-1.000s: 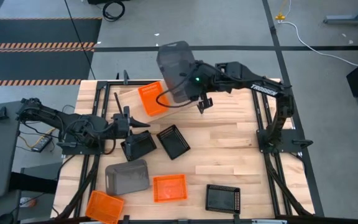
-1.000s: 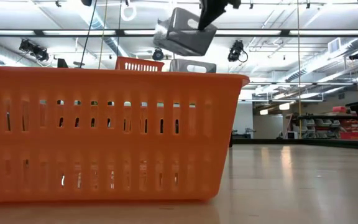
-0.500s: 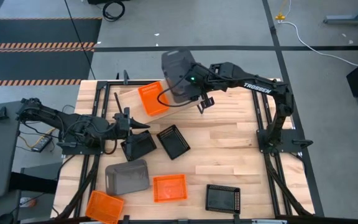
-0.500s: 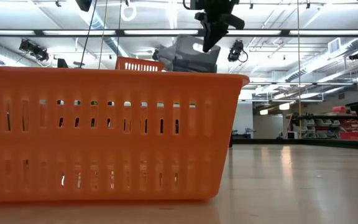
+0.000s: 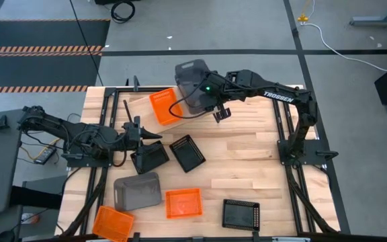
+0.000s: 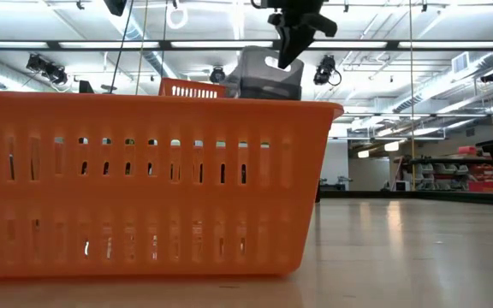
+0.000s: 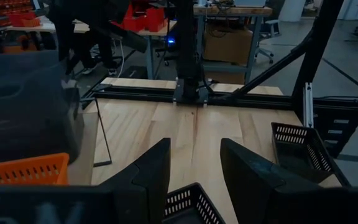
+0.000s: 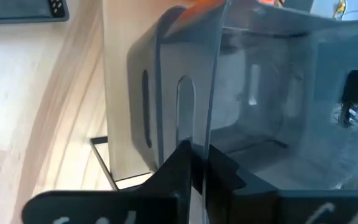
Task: Stack baskets on shelf by color
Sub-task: Stack the right black bin on top of the other black bin on the shelf
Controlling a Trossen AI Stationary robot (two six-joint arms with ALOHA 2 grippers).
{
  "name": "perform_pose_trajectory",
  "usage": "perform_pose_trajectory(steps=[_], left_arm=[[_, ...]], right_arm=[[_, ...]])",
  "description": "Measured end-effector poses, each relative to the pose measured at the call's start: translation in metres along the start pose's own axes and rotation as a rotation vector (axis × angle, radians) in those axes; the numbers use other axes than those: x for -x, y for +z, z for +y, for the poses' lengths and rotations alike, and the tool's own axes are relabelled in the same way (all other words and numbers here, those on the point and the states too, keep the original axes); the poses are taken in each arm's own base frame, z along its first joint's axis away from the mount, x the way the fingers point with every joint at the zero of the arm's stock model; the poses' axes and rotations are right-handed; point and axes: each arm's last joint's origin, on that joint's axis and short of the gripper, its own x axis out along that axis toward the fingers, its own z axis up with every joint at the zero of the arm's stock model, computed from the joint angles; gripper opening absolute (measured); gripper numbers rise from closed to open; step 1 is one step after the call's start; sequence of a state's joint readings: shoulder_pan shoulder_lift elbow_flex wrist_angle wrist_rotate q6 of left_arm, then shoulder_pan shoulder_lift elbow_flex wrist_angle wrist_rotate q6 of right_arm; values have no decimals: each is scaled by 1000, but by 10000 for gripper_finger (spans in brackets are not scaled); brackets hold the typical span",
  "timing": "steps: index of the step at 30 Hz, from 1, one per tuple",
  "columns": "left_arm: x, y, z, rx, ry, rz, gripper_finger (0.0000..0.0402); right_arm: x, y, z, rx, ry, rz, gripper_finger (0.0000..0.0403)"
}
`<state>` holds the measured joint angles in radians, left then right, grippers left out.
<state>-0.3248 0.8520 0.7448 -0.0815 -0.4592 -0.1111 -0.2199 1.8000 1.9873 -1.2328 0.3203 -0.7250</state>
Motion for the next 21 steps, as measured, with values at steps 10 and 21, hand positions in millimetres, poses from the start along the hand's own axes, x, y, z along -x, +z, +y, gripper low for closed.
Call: perform_pose_trajectory(steps=[10,21], left_arm=[[0,0,0,-2,0,1,149],[0,0,0,-2,0,1,149]], right_arm=[[1,2,2,-15,1,-6,69],[1,5,3,-76,49,-69,106]])
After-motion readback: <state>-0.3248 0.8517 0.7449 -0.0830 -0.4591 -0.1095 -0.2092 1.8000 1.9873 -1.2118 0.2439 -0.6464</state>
